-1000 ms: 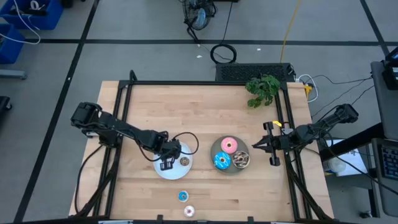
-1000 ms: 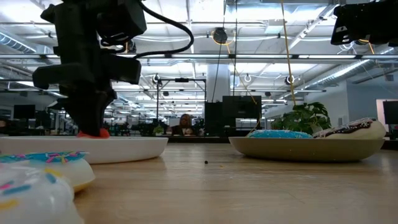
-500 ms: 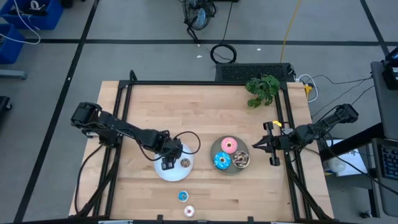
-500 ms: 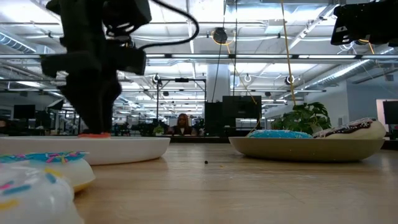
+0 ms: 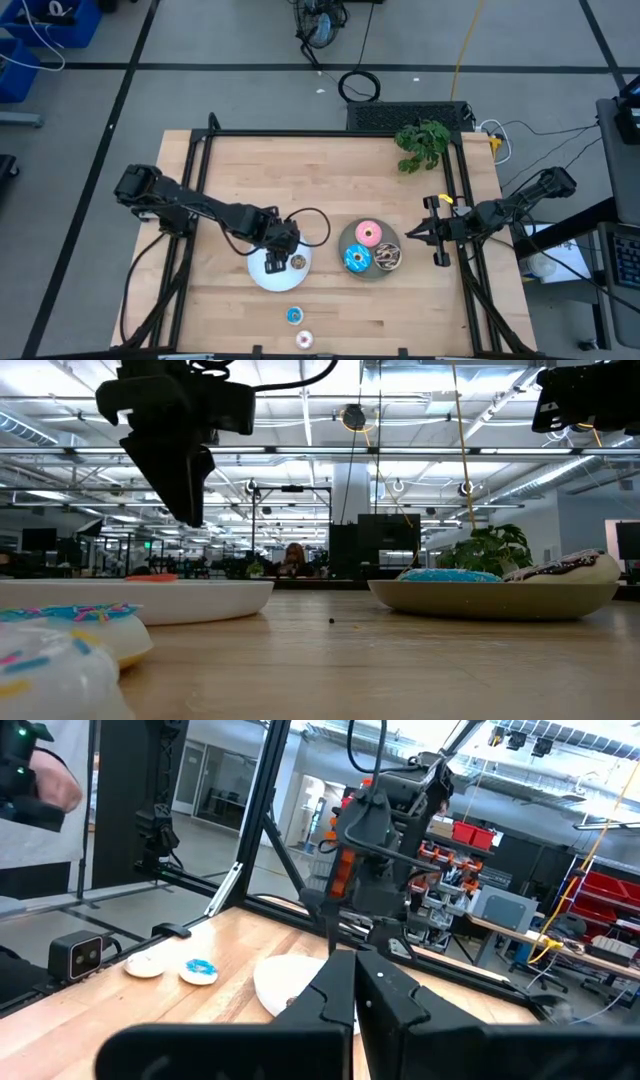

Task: Pick & Place donuts
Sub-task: Put the small orange donut on the white plate, then put the small blue donut on the white plate

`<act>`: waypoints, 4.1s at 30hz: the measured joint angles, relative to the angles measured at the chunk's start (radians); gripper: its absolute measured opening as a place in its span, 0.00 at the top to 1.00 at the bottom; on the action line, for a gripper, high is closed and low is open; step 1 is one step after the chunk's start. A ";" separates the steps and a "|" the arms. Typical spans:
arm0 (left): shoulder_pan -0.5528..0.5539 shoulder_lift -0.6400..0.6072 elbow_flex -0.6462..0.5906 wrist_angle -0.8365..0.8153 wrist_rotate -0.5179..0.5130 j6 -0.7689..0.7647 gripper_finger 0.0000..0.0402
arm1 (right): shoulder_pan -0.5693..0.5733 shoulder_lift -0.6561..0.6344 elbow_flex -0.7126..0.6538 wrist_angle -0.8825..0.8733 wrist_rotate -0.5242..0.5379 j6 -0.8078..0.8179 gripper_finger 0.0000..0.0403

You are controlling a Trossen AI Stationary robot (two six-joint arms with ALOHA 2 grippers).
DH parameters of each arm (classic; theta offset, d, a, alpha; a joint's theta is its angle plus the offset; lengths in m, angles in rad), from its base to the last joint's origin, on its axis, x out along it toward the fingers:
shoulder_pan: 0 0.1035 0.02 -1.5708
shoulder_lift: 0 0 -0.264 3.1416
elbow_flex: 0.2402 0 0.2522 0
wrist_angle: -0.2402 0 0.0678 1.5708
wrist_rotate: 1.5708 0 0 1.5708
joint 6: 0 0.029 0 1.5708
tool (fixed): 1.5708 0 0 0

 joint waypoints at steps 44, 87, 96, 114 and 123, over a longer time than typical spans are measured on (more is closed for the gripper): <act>-0.064 0.085 -0.121 0.105 -0.058 -0.059 0.99 | 0.000 0.000 0.000 0.001 0.001 -0.019 1.00; -0.286 0.094 0.116 0.205 -0.089 -0.088 0.78 | 0.000 0.000 0.000 0.001 0.004 -0.026 1.00; -0.371 0.094 0.064 0.440 -0.288 0.044 0.78 | 0.000 0.000 0.000 0.001 0.004 -0.037 1.00; -0.363 0.094 0.017 0.384 -0.238 -0.104 0.78 | 0.000 0.000 0.000 0.000 0.004 -0.037 1.00; -0.367 0.094 0.017 0.405 -0.231 -0.053 0.78 | 0.000 0.000 0.000 0.000 0.004 -0.056 1.00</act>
